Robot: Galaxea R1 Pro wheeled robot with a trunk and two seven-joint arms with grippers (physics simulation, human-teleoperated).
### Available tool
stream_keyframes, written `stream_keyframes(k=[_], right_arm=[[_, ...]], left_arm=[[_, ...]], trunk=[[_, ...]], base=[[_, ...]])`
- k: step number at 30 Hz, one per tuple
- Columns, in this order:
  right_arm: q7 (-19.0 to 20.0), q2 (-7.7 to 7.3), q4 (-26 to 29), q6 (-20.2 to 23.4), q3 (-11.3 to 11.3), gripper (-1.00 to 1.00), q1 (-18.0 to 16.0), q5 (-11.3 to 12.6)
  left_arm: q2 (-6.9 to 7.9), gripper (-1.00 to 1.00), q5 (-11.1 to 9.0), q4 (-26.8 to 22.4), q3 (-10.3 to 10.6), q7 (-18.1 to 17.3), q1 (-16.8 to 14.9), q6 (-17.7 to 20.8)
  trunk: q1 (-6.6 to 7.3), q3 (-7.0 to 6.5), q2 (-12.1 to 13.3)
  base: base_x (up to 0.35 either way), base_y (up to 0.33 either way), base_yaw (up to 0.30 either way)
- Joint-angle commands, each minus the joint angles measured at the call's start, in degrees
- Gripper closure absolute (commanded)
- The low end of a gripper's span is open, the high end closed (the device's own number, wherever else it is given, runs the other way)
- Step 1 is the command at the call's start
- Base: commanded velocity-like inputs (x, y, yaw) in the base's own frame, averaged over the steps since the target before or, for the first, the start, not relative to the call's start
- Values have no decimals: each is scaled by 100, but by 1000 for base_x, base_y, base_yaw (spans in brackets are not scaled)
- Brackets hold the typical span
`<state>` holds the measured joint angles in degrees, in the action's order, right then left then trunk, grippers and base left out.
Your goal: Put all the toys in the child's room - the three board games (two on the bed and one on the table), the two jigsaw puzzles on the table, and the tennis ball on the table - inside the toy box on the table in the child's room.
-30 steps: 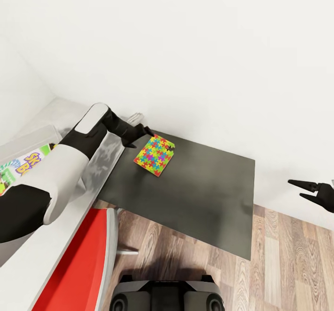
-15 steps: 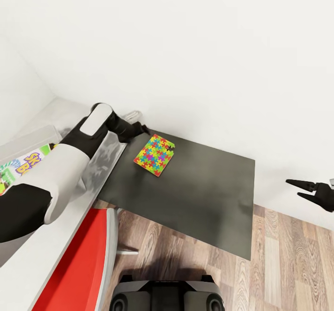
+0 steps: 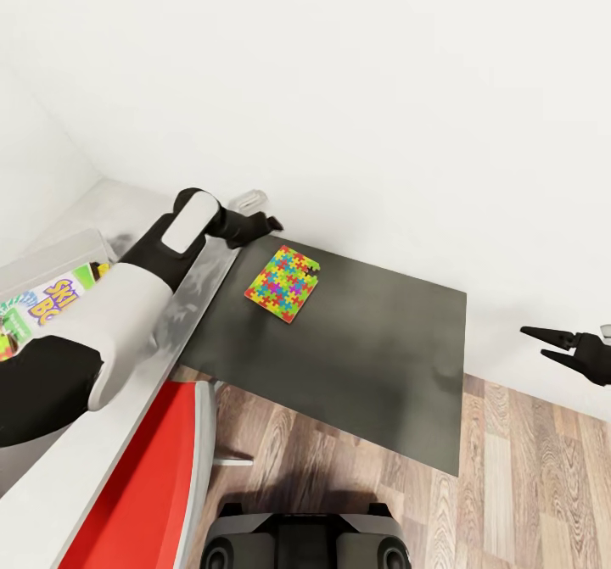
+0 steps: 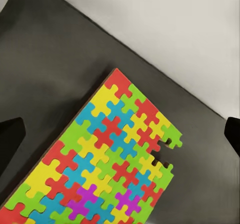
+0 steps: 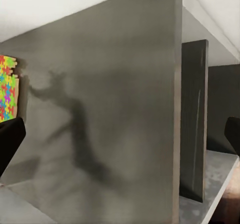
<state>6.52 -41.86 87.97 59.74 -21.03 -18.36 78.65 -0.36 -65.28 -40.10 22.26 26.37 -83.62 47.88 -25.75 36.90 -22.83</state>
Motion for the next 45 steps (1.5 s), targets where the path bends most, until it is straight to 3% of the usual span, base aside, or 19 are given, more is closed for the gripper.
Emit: stream_keyframes(k=[1,13,29,45], right_arm=[[59,1,10,26,-6,-100,-4,-60],[60,3,46,26,-6,-100,-1,-60],[60,3,53,26,-6,-100,-1,-60],[60,-1,53,26,-14,-100,-6,-60]], left_arm=[[-19,-100,-13,-3,14,1,-5,-33],[-89,-100,122,2,20,-206,18,-143],[-95,-100,103,3,16,-251,103,-162],[-53,-100,124,3,-16,-252,389,-165]], trunk=[[-3,7,-9],[-3,7,-9],[-3,7,-9],[-3,7,-9]], base=[[0,0,0],[0,0,0],[0,0,-7],[0,0,-152]])
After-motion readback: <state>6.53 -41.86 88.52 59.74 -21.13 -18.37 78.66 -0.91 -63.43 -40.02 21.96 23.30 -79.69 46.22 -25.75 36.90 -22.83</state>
